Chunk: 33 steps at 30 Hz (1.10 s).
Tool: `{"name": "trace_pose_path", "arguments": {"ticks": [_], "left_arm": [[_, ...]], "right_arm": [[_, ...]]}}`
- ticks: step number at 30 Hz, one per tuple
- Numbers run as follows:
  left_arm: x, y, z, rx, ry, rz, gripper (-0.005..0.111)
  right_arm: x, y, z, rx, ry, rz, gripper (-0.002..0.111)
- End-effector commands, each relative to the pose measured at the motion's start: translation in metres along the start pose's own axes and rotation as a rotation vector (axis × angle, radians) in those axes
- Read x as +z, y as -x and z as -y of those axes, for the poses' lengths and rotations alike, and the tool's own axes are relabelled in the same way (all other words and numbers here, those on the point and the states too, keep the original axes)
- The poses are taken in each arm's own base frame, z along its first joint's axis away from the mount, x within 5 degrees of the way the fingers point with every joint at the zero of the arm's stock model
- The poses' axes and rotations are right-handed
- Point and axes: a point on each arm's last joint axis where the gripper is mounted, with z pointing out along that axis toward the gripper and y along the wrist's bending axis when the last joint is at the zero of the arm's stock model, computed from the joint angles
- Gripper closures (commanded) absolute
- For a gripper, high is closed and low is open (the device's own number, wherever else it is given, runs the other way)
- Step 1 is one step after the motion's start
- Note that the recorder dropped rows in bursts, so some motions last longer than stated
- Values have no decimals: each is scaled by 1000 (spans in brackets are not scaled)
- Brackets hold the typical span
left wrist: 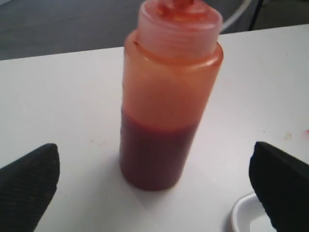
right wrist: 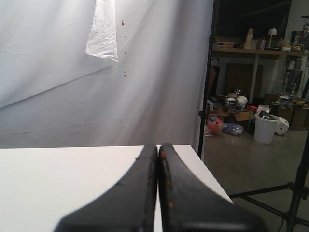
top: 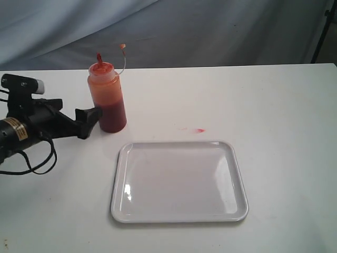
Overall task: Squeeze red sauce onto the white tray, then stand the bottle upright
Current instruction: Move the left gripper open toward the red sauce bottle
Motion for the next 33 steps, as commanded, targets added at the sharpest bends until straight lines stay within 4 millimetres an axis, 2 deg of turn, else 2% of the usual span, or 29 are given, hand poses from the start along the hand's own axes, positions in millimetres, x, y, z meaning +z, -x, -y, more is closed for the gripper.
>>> {"name": "trace_pose_path", "arguments": {"ticks": [1, 6, 13, 18, 27, 33], "left_arm": [[11, -22, 3, 49, -59, -33, 3], [19, -34, 2, 79, -82, 10, 3], [28, -45, -9, 110, 8, 91, 3], [37, -51, -12, 129, 6, 69, 3], [48, -47, -16, 157, 13, 59, 3], [56, -46, -21, 195, 33, -10, 3]], "right_arm": [[0, 0, 0, -12, -9, 5, 108], [0, 0, 0, -10, -9, 5, 108], [0, 0, 0, 4, -9, 5, 108], [0, 0, 0, 4, -9, 5, 108], [0, 0, 0, 4, -9, 5, 108], [0, 0, 1, 26, -9, 5, 108]]}}
